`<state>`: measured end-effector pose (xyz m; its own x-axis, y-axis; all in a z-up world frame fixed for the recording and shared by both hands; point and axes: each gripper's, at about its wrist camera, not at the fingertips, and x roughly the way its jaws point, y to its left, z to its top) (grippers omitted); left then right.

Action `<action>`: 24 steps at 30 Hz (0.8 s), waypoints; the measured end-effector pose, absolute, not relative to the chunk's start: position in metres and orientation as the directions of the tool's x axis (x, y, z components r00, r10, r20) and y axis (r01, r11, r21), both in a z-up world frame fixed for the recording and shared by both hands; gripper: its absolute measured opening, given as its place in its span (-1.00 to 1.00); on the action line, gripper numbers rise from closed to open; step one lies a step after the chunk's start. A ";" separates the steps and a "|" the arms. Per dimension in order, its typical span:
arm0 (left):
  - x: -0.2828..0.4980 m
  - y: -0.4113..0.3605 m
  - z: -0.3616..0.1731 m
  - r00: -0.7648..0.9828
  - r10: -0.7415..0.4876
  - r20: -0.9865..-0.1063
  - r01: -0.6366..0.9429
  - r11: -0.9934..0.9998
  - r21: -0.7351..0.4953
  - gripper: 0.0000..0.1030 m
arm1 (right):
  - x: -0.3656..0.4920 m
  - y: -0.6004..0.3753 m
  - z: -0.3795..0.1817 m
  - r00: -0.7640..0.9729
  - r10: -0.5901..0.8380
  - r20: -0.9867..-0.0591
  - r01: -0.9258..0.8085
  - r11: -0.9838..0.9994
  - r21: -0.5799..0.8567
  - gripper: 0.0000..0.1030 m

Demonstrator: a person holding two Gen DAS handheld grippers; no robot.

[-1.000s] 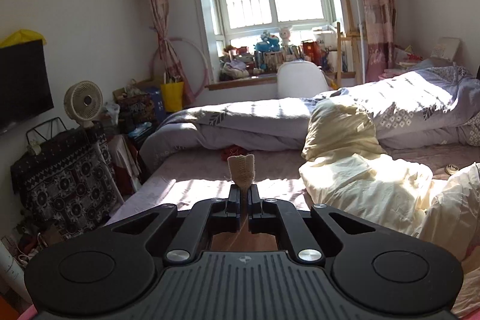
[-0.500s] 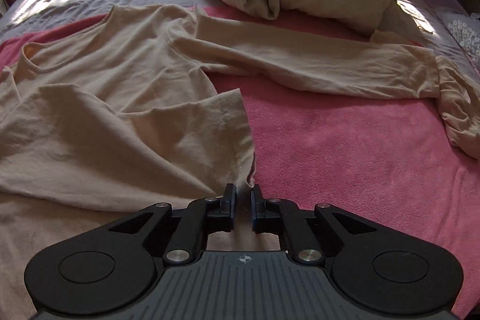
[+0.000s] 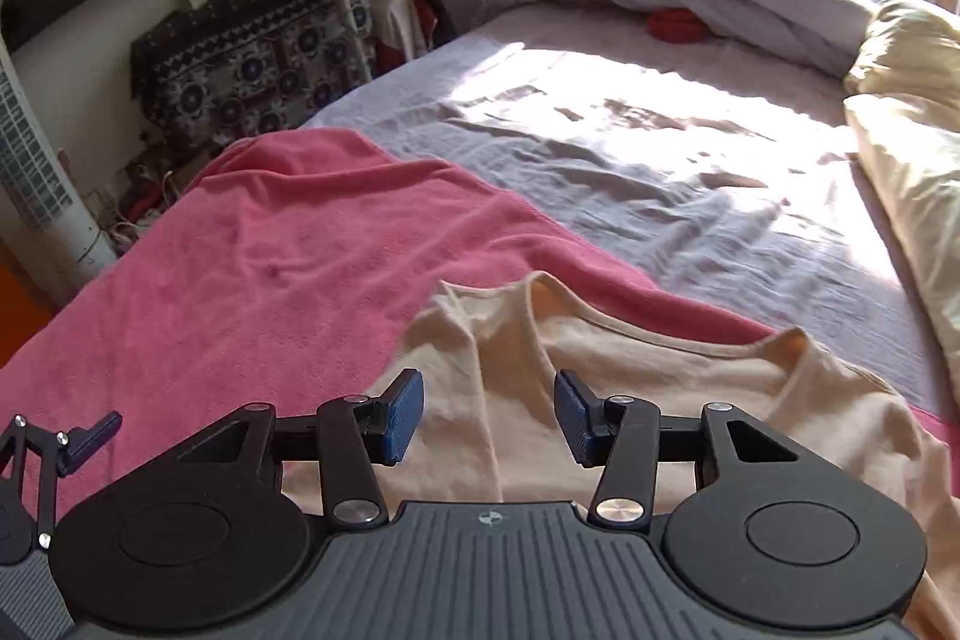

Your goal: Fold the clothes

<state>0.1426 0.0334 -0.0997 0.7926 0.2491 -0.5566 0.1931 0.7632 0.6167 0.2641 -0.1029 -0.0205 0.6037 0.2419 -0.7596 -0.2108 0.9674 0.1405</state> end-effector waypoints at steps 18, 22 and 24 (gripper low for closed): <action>0.149 0.064 -0.086 0.745 0.148 -0.650 0.217 0.868 0.446 0.65 | 0.395 -0.034 -0.026 0.569 0.393 -0.722 -0.350 0.911 0.220 -0.91; 0.149 0.068 -0.082 0.726 0.159 -0.669 0.218 0.869 0.444 0.65 | 0.399 -0.042 -0.030 0.576 0.403 -0.711 -0.311 0.913 0.266 -0.82; 0.149 0.070 -0.080 0.721 0.160 -0.674 0.230 0.862 0.451 0.65 | 0.383 -0.054 -0.024 0.583 0.385 -0.716 -0.315 0.919 0.237 -0.64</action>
<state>0.1492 0.0698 -0.0803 0.7214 0.1599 -0.6738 0.2303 0.8623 0.4511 0.3833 -0.0537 -0.0235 0.5826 0.3846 -0.7160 -0.3151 0.9189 0.2373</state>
